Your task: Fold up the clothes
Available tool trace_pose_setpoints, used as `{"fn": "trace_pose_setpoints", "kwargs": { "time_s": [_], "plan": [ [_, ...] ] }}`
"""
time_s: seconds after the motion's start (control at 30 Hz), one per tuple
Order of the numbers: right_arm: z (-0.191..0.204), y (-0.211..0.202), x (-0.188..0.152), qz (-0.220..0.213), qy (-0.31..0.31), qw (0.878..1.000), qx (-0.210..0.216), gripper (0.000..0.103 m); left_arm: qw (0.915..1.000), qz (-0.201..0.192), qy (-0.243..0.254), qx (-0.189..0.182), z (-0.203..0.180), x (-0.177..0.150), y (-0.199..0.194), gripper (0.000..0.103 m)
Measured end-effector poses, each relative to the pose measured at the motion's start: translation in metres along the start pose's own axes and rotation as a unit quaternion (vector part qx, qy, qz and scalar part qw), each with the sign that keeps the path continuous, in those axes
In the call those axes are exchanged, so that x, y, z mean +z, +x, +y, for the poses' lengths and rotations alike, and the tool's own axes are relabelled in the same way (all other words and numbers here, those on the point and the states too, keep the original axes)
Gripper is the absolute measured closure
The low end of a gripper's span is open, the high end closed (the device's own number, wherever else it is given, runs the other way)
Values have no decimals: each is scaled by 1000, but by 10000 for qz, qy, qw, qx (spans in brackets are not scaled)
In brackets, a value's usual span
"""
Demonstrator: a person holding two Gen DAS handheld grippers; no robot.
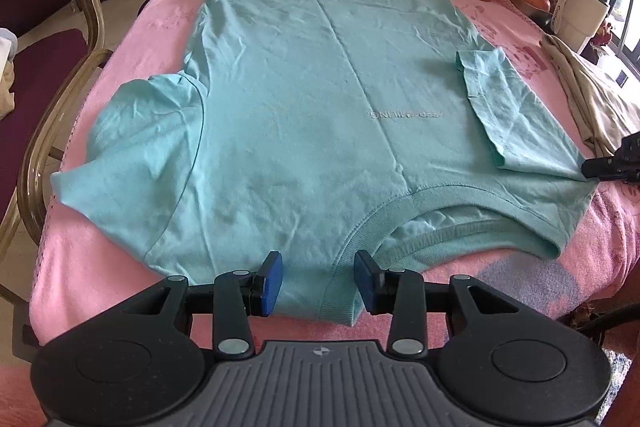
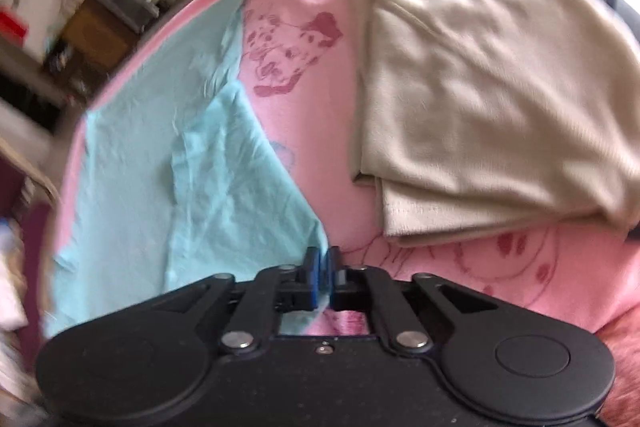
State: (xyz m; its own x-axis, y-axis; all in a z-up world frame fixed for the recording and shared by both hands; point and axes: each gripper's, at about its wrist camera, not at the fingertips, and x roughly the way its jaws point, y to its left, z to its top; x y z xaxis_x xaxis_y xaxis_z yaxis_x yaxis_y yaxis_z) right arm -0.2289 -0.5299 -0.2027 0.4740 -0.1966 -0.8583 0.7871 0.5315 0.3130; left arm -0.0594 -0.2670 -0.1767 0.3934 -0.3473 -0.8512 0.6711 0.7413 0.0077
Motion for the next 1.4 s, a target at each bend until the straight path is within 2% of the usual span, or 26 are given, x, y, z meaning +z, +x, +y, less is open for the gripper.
{"fn": "trace_pose_setpoints", "kwargs": {
  "time_s": [0.13, 0.17, 0.23, 0.3, 0.37, 0.4, 0.47, 0.5, 0.57, 0.67, 0.7, 0.77, 0.83, 0.93, 1.03, 1.07, 1.1, 1.2, 1.3, 1.33, 1.4],
  "plan": [
    [27, -1, -11, -190, -1088, 9911, -744, 101, 9999, -13, 145, 39, -2, 0, 0, 65],
    [32, -1, -13, -235, -1306, 9876, -836, 100, 9999, -23, 118, 42, -1, 0, -1, 65],
    [38, -6, -16, -349, -1546, 9844, -761, 97, 10000, -43, 44, 50, 1, -1, -4, 65],
    [41, -18, -20, -601, -1626, 9840, -417, 88, 9999, -111, 9, 56, 1, -1, -8, 66],
    [45, -30, -24, -782, -1700, 9823, 46, 86, 9998, -169, 57, 10, -2, -3, -12, 67],
    [49, -31, -25, -728, -1734, 9815, 352, 86, 9998, -143, 99, -47, -4, -3, -13, 67],
    [56, -24, -30, -409, -1772, 9811, 666, 86, 9997, 39, 243, -94, -10, -7, -7, 66],
    [59, -19, -34, -210, -1785, 9807, 768, 86, 9994, 11, 357, -40, -14, -9, -8, 66],
    [64, -7, -38, 242, -1839, 9801, 710, 86, 9987, 95, 498, -40, -17, -10, -11, 67],
    [68, -7, -36, 764, -1860, 9761, 824, 86, 9988, 267, 335, -240, -6, -11, -19, 67],
    [70, -12, -33, 797, -1869, 9749, 915, 87, 9990, 266, 197, -316, 3, -9, -24, 66],
    [76, -31, -21, 505, -1901, 9736, 1157, 87, 9992, 90, -226, -328, 29, 0, -38, 66],
    [83, -55, -3, 8, -1900, 9720, 1381, 86, 9970, -202, -735, -165, 62, 11, -53, 66],
    [92, -84, 33, -733, -1869, 9635, 1769, 81, 9843, -504, -1693, -5, 117, 25, -65, 65],
    [97, -91, 61, -1320, -1954, 9501, 2042, 63, 9630, -624, -2622, 89, 164, 36, -62, 62],
    [99, -89, 68, -1481, -1994, 9452, 2119, 54, 9547, -601, -2912, 99, 175, 37, -57, 62],
    [99, -83, 72, -1569, -1985, 9424, 2190, 51, 9469, -536, -3169, 61, 182, 37, -49, 62],
    [91, -52, 75, -1550, -1749, 9432, 2360, 51, 9216, -323, -3866, -57, 199, 33, -27, 62],
    [86, -31, 68, -1200, -1396, 9570, 2242, 52, 9014, -120, -4325, -121, 205, 26, -10, 62],
    [86, -30, 66, -1166, -1388, 9579, 2227, 52, 8955, -110, -4448, -152, 208, 25, -7, 62],
    [91, -37, 62, -1339, -1617, 9506, 2288, 50, 8835, -113, -4679, -218, 213, 23, -1, 62]
  ]
}}
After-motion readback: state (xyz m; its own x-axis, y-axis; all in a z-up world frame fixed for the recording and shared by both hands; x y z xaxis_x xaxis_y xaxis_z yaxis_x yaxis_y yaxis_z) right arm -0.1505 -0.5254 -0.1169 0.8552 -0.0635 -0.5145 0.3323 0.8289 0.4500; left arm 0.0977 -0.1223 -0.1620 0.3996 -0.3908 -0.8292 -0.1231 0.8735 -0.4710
